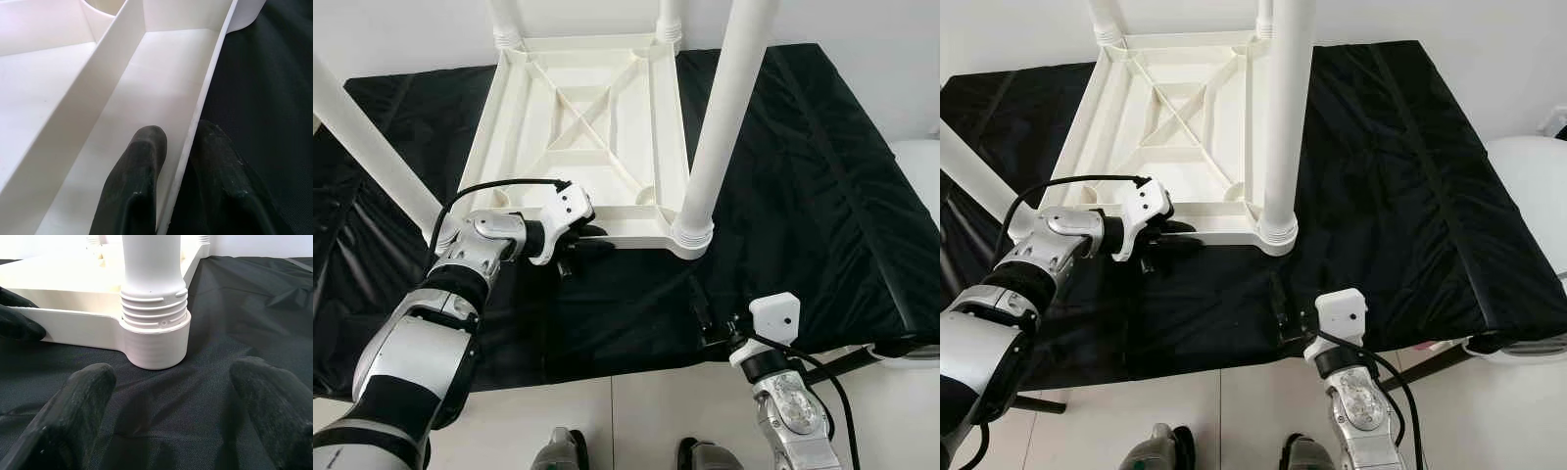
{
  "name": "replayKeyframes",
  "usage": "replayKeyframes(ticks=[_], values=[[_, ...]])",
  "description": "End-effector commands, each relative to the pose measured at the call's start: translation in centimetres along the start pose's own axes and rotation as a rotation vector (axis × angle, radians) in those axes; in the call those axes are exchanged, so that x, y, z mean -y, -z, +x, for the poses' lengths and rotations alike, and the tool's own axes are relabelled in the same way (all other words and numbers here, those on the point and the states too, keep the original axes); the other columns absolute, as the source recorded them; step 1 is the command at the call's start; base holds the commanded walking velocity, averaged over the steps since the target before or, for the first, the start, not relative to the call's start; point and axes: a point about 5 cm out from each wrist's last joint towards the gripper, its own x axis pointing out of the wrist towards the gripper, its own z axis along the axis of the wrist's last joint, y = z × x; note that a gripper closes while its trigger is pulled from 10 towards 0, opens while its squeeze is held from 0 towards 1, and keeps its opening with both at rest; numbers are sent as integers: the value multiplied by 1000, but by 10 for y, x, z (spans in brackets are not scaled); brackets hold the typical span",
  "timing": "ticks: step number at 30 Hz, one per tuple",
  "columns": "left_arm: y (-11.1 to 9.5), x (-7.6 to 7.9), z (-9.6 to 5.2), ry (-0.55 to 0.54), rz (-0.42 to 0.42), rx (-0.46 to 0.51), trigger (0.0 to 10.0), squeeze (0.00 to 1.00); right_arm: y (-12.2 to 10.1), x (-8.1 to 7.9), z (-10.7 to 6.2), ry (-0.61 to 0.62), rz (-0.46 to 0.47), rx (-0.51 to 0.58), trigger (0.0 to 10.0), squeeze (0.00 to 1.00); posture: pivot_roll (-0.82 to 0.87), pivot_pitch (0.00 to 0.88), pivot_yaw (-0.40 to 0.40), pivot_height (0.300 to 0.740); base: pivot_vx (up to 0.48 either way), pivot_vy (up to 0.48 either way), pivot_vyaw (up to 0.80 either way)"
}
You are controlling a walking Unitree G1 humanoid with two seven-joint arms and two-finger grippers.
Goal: Building children table
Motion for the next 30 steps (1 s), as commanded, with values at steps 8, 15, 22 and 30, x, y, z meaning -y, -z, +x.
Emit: replayKeyframes(ticks=[8, 15, 22, 30], values=[[-22, 0, -7, 182, -18, 143, 10000, 0, 3, -1, 4, 6, -4, 1, 10000, 0, -37, 166, 115, 740, 0, 0, 0], [-66, -20, -24, 138, -13, 339, 10000, 0, 1, 5, 17, 24, -14, 36, 10000, 0, -30, 139, 121, 740, 0, 0, 0], [-69, -19, -26, 126, 0, 360, 10000, 0, -1, 12, 27, 27, -31, 59, 10000, 0, -22, 132, 117, 740, 0, 0, 0], [-70, -18, -29, 118, -17, 389, 10000, 0, -10, 29, 51, 53, -27, 112, 10000, 0, -13, 129, 112, 740, 0, 0, 0]])
